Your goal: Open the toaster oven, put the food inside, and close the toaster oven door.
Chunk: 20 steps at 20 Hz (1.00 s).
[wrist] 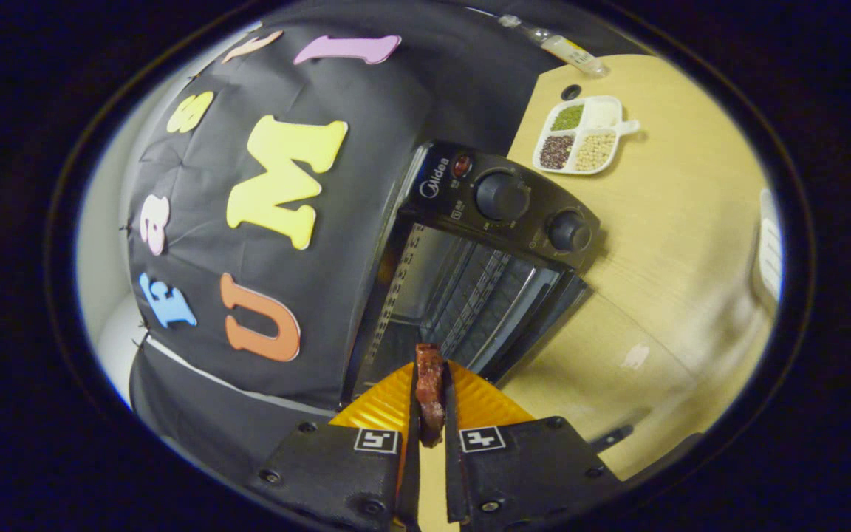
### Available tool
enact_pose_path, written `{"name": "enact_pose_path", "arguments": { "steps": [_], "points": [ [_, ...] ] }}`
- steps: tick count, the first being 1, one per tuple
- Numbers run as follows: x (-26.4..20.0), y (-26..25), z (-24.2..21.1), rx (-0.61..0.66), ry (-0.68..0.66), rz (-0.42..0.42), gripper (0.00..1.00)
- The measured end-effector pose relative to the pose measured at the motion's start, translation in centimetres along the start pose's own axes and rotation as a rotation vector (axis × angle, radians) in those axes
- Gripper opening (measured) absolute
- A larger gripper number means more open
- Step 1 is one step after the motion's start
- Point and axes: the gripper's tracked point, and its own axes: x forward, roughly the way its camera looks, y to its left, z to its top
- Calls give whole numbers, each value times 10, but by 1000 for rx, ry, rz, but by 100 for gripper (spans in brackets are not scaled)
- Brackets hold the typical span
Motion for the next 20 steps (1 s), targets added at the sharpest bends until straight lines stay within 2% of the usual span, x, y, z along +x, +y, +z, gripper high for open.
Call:
{"name": "enact_pose_path", "arguments": {
  "steps": [3, 7, 9, 11, 16, 18, 20],
  "points": [
    [34, 2, 3, 44, -87, 8, 17],
    [71, -7, 14, 115, -183, -22, 18],
    [86, -23, 25, 159, -242, -79, 19],
    [99, -27, 28, 186, -259, -93, 19],
    [122, -28, 26, 99, -240, -135, 19],
    [122, -32, 22, 66, -232, -164, 22],
    [122, -27, 18, 20, -209, -164, 31]
  ]
}}
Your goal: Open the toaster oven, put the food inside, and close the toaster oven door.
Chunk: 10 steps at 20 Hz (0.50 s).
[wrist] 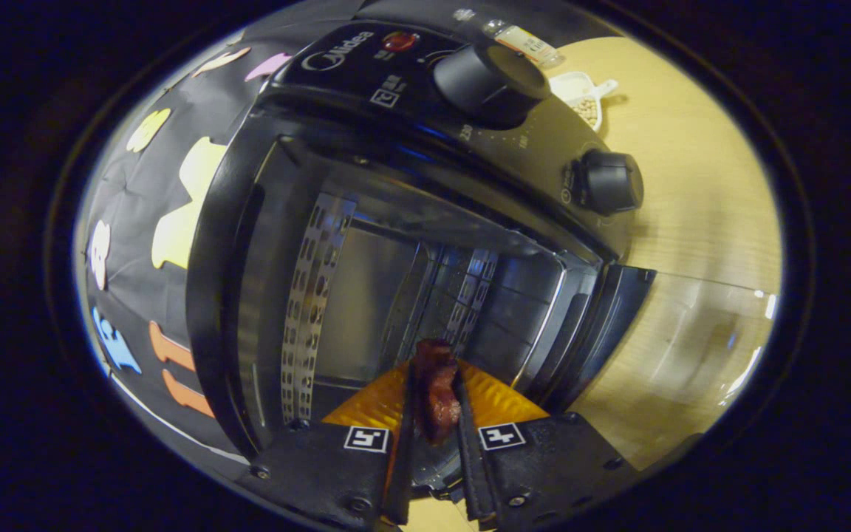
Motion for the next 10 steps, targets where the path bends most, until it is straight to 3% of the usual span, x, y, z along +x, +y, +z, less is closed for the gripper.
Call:
{"name": "enact_pose_path", "arguments": {
  "steps": [2, 4, 7, 9, 10],
  "points": [
    [-5, 4, -1, -89, 13, -8, 43],
    [-9, 0, 1, -196, 8, -43, 64],
    [-18, 2, 1, -304, 12, -52, 78],
    [-25, -6, 6, -434, 15, -98, 99],
    [-29, -7, 6, -482, 19, -110, 100]
  ]
}}
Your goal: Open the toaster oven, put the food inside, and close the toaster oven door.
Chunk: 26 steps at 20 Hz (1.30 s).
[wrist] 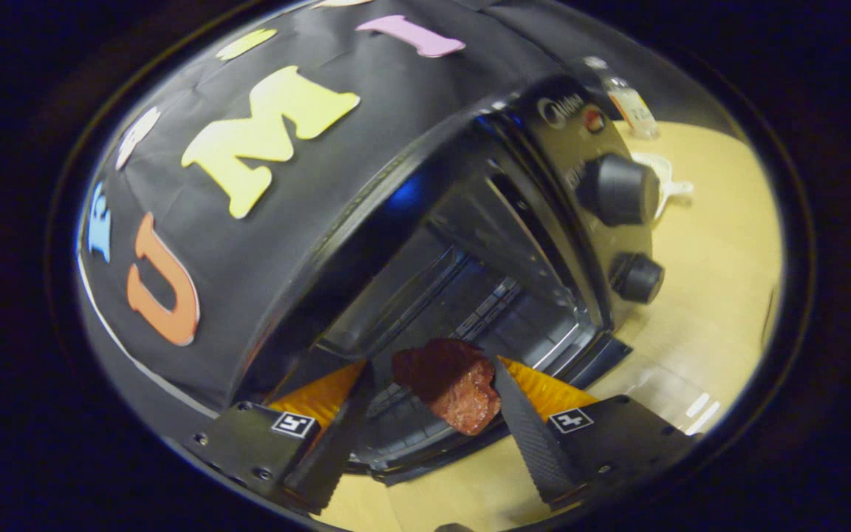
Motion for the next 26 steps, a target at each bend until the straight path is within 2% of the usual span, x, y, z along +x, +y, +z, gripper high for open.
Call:
{"name": "enact_pose_path", "arguments": {
  "steps": [8, 12, 19, 26],
  "points": [
    [-47, -23, -1, -325, 67, -33, 100],
    [-91, -21, -3, -473, 92, 1, 100],
    [-163, -42, -9, -648, 149, 13, 100],
    [-201, -88, -39, -733, 259, -10, 100]
  ]
}}
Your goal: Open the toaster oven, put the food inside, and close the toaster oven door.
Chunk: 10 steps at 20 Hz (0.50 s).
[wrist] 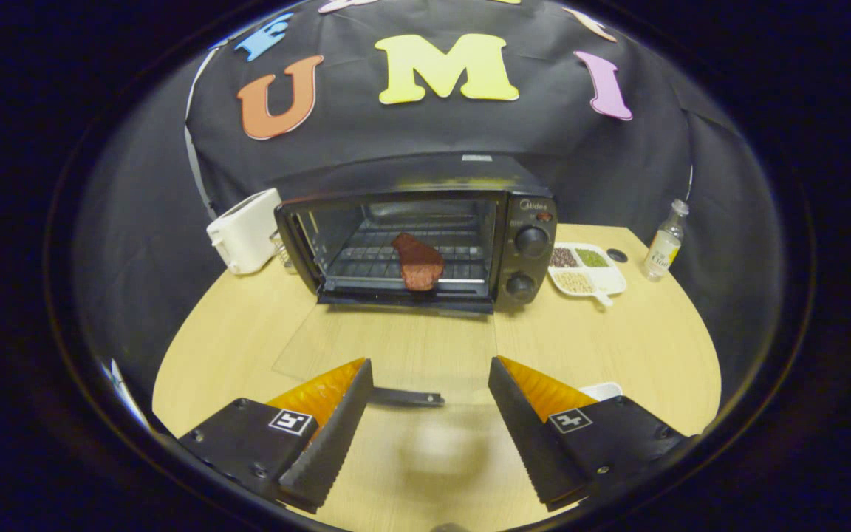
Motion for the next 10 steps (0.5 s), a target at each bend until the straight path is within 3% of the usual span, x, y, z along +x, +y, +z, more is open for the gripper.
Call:
{"name": "enact_pose_path", "arguments": {
  "steps": [10],
  "points": [
    [10, 19, -83, 5, 162, 37, 100]
  ]
}}
